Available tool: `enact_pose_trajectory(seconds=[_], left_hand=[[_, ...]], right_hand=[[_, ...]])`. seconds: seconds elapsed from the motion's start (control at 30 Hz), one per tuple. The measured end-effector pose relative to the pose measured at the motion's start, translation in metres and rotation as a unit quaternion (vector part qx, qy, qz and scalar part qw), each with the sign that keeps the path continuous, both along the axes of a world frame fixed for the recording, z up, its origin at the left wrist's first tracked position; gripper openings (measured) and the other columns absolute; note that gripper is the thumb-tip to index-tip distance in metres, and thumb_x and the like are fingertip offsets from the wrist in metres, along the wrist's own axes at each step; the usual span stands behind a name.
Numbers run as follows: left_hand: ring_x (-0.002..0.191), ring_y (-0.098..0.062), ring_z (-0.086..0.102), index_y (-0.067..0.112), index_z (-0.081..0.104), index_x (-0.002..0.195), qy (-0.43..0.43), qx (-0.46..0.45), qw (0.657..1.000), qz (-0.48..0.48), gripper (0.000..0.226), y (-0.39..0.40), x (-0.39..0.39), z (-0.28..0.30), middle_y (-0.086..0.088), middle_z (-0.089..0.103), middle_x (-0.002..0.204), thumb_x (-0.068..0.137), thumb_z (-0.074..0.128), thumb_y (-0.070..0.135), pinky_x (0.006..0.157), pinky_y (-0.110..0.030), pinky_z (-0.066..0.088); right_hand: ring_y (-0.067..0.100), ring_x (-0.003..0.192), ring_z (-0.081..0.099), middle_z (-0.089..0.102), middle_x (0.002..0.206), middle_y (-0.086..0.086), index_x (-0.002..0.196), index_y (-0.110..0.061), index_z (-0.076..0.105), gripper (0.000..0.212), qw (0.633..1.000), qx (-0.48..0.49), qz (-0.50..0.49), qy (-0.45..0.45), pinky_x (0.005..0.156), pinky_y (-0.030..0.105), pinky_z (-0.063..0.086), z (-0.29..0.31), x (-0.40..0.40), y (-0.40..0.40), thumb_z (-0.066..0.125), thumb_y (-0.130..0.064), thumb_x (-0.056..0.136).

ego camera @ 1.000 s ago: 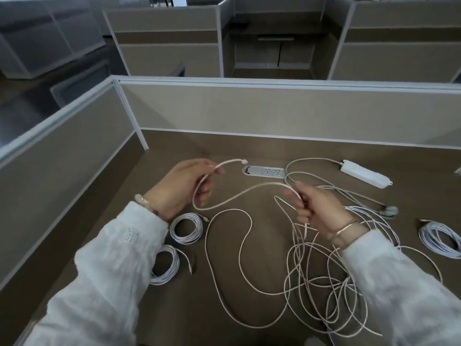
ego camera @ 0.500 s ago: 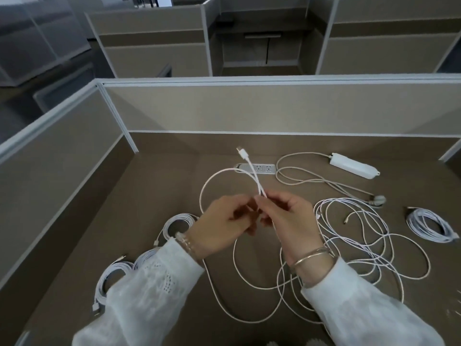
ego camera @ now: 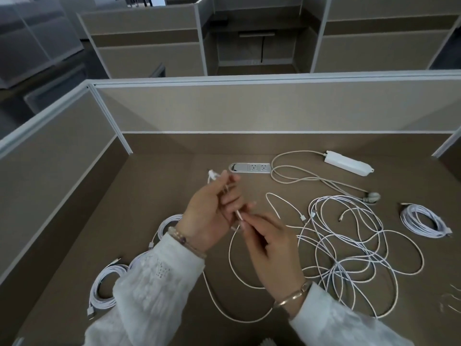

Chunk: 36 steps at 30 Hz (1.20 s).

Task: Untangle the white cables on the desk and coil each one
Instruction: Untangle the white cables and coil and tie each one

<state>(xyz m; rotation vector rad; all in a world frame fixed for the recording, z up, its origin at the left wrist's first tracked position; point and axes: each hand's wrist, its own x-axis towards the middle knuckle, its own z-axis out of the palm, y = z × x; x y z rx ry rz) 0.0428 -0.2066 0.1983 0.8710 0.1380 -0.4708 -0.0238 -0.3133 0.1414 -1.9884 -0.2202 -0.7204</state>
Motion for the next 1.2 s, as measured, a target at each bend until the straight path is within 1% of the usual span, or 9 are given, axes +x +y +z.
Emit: enact_pose_trajectory(seconds=[0.13,0.23,0.37,0.43,0.6,0.77,0.9,1.0,1.2], left_hand=[[0.038,-0.006,0.02,0.015,0.049,0.071,0.033,-0.094,0.992,-0.073,0.038,0.013,0.001,-0.004,0.007,0.026,0.047,0.1,0.036,0.035,0.042,-0.02,0.034],[0.046,-0.008,0.018,0.018,0.043,0.063,0.013,-0.161,0.98,-0.115,0.041,0.016,0.001,-0.006,0.006,0.03,0.052,0.099,0.036,0.036,0.044,-0.019,0.027],[0.047,-0.01,0.019,0.018,0.04,0.064,0.002,-0.241,0.955,-0.174,0.042,0.01,0.0,-0.012,0.006,0.022,0.054,0.101,0.032,0.036,0.048,-0.022,0.02],[0.047,-0.011,0.018,0.02,0.037,0.064,0.01,-0.28,0.939,-0.198,0.041,0.006,-0.001,-0.014,0.006,0.021,0.054,0.101,0.031,0.037,0.048,-0.023,0.018],[0.043,-0.009,0.015,0.018,0.044,0.065,0.006,-0.227,0.962,-0.152,0.039,0.008,0.005,-0.004,0.007,0.02,0.05,0.099,0.037,0.035,0.042,-0.02,0.02],[0.041,-0.009,0.025,0.014,0.044,0.072,0.012,-0.036,0.998,0.044,0.037,0.002,0.009,-0.013,0.004,0.026,0.051,0.103,0.035,0.032,0.042,-0.021,0.038],[0.039,-0.006,0.02,0.014,0.045,0.072,-0.011,0.007,0.999,0.043,0.038,0.008,0.011,-0.016,0.006,0.019,0.052,0.103,0.034,0.032,0.036,-0.018,0.028],[0.038,-0.004,0.017,0.017,0.045,0.074,-0.042,0.038,0.998,0.017,0.036,0.025,0.017,-0.012,0.008,0.018,0.051,0.103,0.032,0.034,0.036,-0.017,0.011],[0.041,-0.005,0.009,0.02,0.048,0.072,-0.028,0.047,0.998,0.033,0.031,0.073,0.031,0.002,0.011,0.021,0.047,0.097,0.039,0.035,0.034,-0.016,0.013]], right_hand=[[0.002,0.067,0.057,0.064,0.077,-0.006,0.09,-0.016,0.071,0.007,0.999,-0.013,0.039,0.02,0.063,0.011,0.044,-0.002,-0.009,-0.012,0.067,-0.018,0.084],[0.011,0.053,0.051,0.061,0.06,-0.001,0.073,-0.014,0.064,0.015,0.971,0.119,0.091,0.185,0.052,0.02,0.041,0.003,-0.011,-0.017,0.068,-0.023,0.083],[0.012,0.034,0.026,0.061,0.062,0.011,0.082,-0.01,0.067,0.046,0.767,0.359,0.244,0.472,0.044,0.027,0.009,0.015,-0.003,-0.025,0.046,-0.051,0.088],[0.009,0.032,0.021,0.063,0.07,0.011,0.086,-0.016,0.069,0.044,0.74,0.39,0.281,0.471,0.046,0.028,0.005,0.015,-0.003,-0.022,0.04,-0.05,0.089],[0.006,0.035,0.026,0.053,0.059,0.0,0.089,-0.003,0.066,0.017,0.793,0.49,0.176,0.315,0.039,0.02,0.014,0.014,0.0,-0.029,0.062,-0.016,0.078],[0.002,0.052,0.049,0.064,0.066,-0.01,0.08,-0.008,0.068,0.007,0.944,0.236,0.111,0.2,0.054,0.012,0.038,0.014,0.009,-0.042,0.066,-0.003,0.085],[0.01,0.054,0.047,0.064,0.068,-0.001,0.082,-0.02,0.069,0.002,0.952,0.14,0.15,0.227,0.054,0.02,0.038,0.002,0.013,-0.051,0.071,-0.02,0.083],[0.006,0.055,0.055,0.064,0.06,0.003,0.077,-0.021,0.07,0.018,0.91,0.038,0.239,0.337,0.057,0.019,0.043,-0.009,0.014,-0.071,0.065,-0.037,0.084],[0.0,0.053,0.046,0.054,0.054,-0.008,0.071,-0.011,0.069,0.041,0.905,-0.047,0.201,0.372,0.056,0.018,0.037,-0.024,0.023,-0.144,0.065,-0.051,0.077]])
